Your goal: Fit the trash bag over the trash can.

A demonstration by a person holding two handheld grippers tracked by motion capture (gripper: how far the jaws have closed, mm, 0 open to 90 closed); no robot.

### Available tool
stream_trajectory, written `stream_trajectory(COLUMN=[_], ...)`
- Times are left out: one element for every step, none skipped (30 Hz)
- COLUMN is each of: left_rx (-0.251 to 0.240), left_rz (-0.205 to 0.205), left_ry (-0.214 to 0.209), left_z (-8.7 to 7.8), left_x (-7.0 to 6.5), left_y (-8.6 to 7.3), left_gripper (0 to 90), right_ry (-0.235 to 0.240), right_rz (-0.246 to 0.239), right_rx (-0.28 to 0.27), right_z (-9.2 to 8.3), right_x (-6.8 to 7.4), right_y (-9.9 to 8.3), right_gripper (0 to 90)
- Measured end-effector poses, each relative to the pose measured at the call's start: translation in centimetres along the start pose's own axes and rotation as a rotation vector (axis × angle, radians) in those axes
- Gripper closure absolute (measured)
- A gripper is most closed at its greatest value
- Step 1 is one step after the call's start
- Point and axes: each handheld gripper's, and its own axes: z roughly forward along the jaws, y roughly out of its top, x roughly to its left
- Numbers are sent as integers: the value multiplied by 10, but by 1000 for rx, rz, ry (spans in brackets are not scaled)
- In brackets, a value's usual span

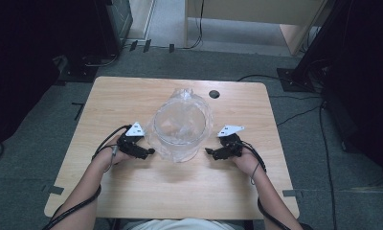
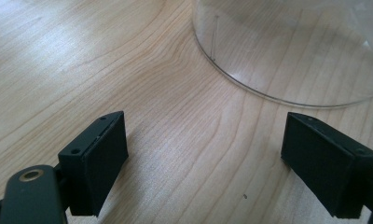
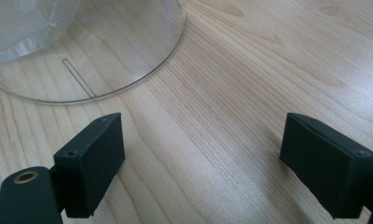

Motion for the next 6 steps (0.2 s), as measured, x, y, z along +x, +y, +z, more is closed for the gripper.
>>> stream_trajectory(left_rx=[1, -5, -6, -8, -8, -9], left_rz=[-6, -17, -23, -30, -30, -31], left_ry=[-6, -4, 2, 2, 3, 2], left_z=[-1, 0, 0, 0, 0, 0], left_x=[1, 2, 2, 2, 2, 2], left_y=[0, 0, 0, 0, 0, 0], left_gripper=[139, 140, 140, 140, 140, 140], right_ry=[0, 0, 0, -1, -2, -2], right_rz=[0, -1, -1, 2, 3, 1], right_rx=[0, -1, 0, 1, 1, 0], right_z=[0, 0, 0, 0, 0, 0], right_x=[0, 0, 0, 0, 0, 0], right_y=[0, 0, 0, 0, 0, 0], right_gripper=[133, 133, 133, 133, 133, 133])
